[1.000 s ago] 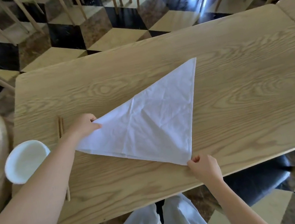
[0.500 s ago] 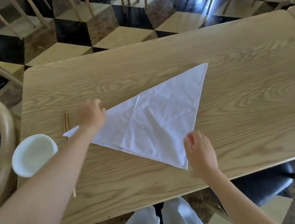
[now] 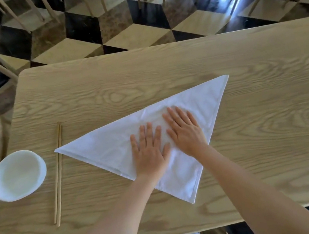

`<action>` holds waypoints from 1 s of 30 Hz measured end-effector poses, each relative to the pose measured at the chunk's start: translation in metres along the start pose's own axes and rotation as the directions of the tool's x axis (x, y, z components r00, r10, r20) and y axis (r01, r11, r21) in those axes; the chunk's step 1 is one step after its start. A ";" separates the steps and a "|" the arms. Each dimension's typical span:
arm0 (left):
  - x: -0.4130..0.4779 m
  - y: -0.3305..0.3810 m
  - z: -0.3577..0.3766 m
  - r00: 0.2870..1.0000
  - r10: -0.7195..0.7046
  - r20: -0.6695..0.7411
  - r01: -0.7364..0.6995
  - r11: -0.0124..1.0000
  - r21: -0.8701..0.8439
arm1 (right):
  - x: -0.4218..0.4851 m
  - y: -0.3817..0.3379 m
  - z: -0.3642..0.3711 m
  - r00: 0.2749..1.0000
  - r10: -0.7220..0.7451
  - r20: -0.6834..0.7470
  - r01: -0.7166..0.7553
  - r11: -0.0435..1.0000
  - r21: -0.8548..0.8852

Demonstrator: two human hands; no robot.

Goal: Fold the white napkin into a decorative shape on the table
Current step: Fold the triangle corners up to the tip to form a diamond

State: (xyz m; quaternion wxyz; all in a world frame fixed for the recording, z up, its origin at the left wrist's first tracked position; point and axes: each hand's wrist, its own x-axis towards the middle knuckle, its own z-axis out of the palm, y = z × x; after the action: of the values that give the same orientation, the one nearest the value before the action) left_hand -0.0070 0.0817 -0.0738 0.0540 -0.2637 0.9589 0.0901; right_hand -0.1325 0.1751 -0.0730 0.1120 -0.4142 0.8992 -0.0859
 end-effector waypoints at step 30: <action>0.063 -0.005 -0.036 0.990 0.138 -0.010 -0.138 0.990 -0.017 | 0.051 0.057 -0.130 0.965 0.056 0.257 0.033 0.943 -0.330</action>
State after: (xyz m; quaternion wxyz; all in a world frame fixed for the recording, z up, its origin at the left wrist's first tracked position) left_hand -0.0604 0.0388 -0.0484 0.0410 -0.1975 0.9742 0.1009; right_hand -0.2414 0.1801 0.0309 0.1593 -0.4295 0.8804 0.1228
